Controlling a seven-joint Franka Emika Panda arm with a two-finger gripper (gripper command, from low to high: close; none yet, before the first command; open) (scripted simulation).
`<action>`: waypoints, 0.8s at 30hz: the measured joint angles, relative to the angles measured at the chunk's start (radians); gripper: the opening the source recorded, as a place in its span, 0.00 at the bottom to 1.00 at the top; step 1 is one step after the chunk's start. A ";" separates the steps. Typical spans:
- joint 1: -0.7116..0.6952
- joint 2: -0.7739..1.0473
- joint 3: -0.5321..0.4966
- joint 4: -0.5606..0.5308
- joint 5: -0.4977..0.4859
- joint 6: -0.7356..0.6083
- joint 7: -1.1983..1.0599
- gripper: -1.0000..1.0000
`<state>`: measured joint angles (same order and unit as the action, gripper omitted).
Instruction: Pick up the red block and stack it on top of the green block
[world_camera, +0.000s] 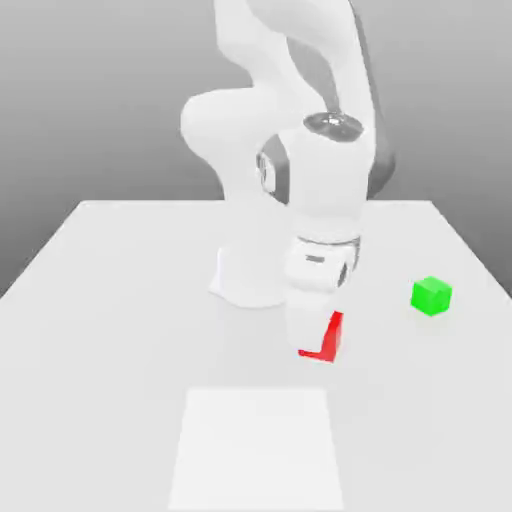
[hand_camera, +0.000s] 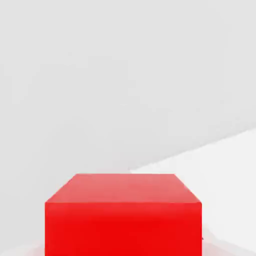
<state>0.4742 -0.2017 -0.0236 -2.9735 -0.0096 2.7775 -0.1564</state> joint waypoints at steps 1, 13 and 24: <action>0.040 -0.005 0.024 0.003 0.014 -0.008 -0.004 0.00; 0.517 -0.055 0.310 0.043 0.173 -0.096 -0.048 0.00; 0.547 0.128 0.407 0.062 0.057 0.064 0.046 0.00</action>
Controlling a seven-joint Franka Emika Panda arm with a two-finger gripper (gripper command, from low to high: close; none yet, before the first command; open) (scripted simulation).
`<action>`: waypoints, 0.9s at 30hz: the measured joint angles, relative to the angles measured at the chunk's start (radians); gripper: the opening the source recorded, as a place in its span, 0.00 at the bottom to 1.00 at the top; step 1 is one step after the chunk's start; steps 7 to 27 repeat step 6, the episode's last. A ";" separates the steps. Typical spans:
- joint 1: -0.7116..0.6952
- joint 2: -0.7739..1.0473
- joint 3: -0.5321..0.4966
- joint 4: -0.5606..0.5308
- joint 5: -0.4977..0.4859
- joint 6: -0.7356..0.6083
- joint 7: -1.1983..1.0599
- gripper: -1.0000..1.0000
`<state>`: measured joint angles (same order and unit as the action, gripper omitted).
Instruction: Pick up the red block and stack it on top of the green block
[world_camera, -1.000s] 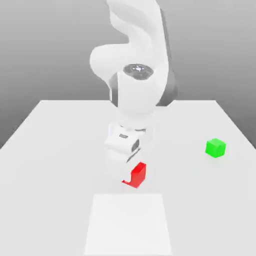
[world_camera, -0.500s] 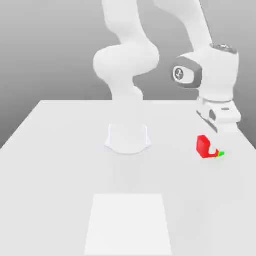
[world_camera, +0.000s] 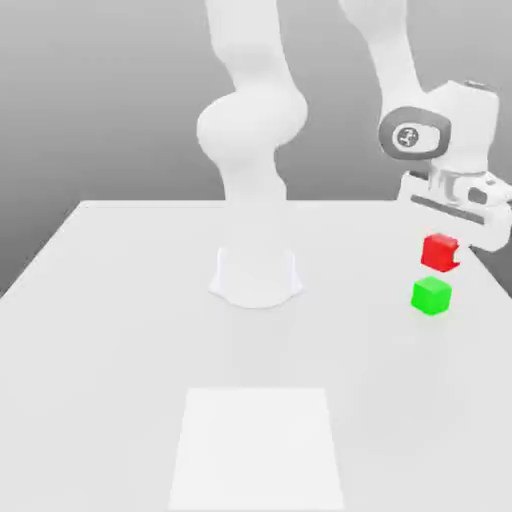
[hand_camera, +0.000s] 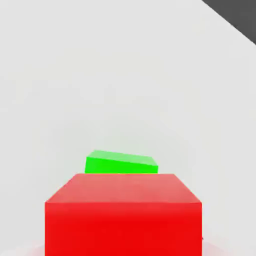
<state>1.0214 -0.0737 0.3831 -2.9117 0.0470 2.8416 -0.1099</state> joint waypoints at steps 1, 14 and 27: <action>-0.007 0.026 -0.002 0.000 -0.026 0.025 0.018 0.00; -0.013 0.098 -0.018 -0.001 -0.104 0.092 0.072 1.00; -0.013 0.098 -0.018 -0.001 -0.104 0.092 0.072 1.00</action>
